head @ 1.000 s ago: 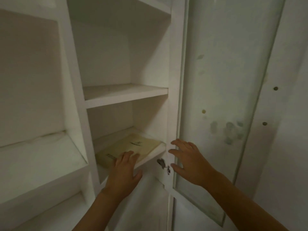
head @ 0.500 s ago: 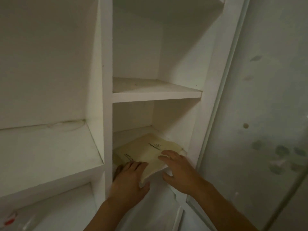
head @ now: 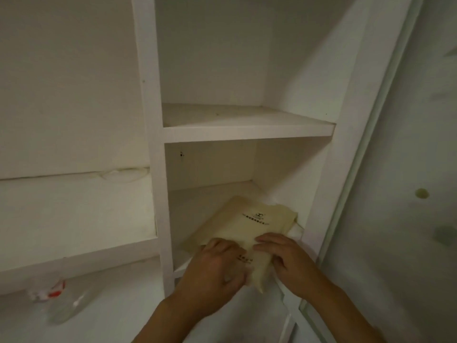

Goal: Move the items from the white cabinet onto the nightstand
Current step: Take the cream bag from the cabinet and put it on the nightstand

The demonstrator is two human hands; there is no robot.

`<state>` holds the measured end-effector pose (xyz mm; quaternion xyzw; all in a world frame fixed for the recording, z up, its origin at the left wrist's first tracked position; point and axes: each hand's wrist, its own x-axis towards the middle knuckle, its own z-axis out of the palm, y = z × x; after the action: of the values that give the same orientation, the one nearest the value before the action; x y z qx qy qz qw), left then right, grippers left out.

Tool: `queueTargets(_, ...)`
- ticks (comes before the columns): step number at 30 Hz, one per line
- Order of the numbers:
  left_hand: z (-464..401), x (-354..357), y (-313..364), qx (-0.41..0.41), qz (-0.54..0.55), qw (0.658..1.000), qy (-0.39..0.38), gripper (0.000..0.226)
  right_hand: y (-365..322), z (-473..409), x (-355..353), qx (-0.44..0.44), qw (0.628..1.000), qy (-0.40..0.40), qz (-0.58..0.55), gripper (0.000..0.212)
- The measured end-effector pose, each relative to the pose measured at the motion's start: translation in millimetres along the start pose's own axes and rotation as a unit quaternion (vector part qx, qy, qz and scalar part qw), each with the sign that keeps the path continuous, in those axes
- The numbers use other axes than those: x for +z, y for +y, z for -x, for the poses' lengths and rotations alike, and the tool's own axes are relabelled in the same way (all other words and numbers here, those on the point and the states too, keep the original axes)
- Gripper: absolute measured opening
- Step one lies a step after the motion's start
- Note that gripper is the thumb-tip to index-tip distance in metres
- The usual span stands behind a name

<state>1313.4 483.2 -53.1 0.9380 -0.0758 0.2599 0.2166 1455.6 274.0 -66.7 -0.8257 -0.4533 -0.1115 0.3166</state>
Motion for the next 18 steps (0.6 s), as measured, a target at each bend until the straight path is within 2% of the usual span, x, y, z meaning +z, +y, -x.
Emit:
queueTargets(5, -27, 1, -26, -0.089, -0.066, 0.994, -0.018, 0.057, 9, -5, -5, 0.016, 0.999, -0.004, -0.043, 0.054)
queueTargets(10, -30, 5, -33, -0.136, -0.075, 0.987, -0.035, 0.070, 5, -5, -9, 0.050, 0.996, -0.007, -0.074, 0.046)
queueTargets(15, -16, 13, -19, -0.145, -0.087, 0.986, 0.001, 0.062, -6, 3, -9, 0.104, 0.993, 0.049, -0.001, 0.045)
queueTargets(18, -4, 19, -9, -0.142, -0.087, 0.985, 0.049, 0.050, -7, 11, -3, 0.134, 0.988, 0.049, 0.063, 0.056)
